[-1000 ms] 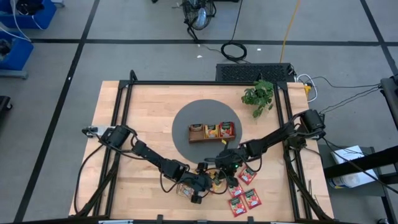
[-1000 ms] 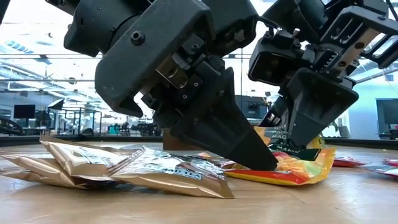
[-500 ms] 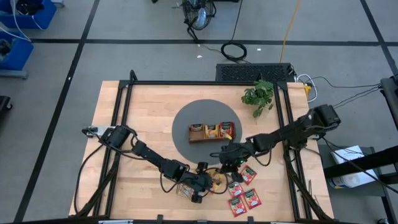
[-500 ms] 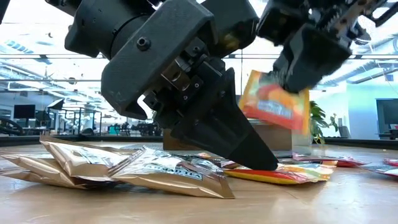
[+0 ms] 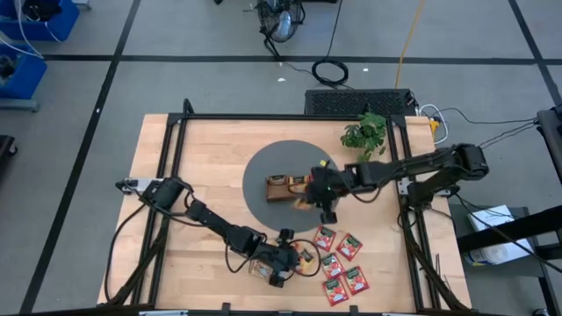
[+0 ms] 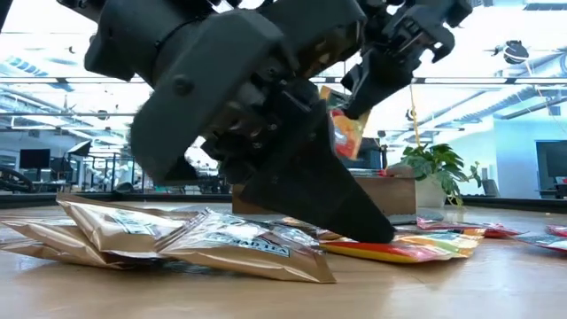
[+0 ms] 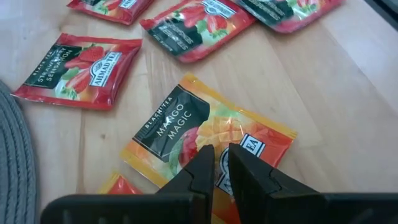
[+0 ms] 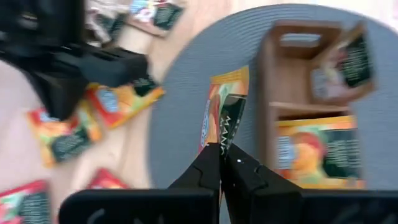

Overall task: Pick & Place Tea
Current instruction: Put the yellow tea bag into the middle compartment of the wooden organizer

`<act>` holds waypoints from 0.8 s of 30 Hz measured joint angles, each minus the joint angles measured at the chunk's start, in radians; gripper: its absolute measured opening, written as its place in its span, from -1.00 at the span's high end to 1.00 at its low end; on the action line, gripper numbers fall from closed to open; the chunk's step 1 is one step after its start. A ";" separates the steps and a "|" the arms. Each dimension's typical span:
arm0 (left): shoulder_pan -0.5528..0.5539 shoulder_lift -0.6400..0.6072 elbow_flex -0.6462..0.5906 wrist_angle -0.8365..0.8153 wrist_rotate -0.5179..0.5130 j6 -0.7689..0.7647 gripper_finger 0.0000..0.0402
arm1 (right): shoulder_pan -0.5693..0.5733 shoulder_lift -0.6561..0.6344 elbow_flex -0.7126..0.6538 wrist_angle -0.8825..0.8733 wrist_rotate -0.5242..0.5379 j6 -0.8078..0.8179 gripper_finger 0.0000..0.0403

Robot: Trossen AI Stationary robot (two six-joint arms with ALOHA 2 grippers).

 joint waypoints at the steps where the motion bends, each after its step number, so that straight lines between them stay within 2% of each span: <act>1: -0.004 -0.003 -0.001 -0.002 -0.003 0.007 0.72 | -0.014 0.000 0.008 -0.014 0.000 -0.029 1.00; 4: -0.016 -0.018 -0.001 -0.018 -0.025 0.032 0.72 | -0.051 -0.001 0.029 -0.040 0.000 -0.105 1.00; 9: -0.035 -0.067 -0.004 -0.060 -0.060 0.066 0.72 | -0.102 -0.001 0.056 -0.076 0.000 -0.143 1.00; 16: -0.063 -0.158 -0.001 -0.029 -0.074 0.102 0.72 | -0.162 0.019 0.057 -0.100 -0.006 -0.227 1.00; 24: -0.150 -0.221 0.000 -0.174 -0.214 0.119 0.72 | -0.212 0.067 0.056 -0.097 -0.006 -0.318 1.00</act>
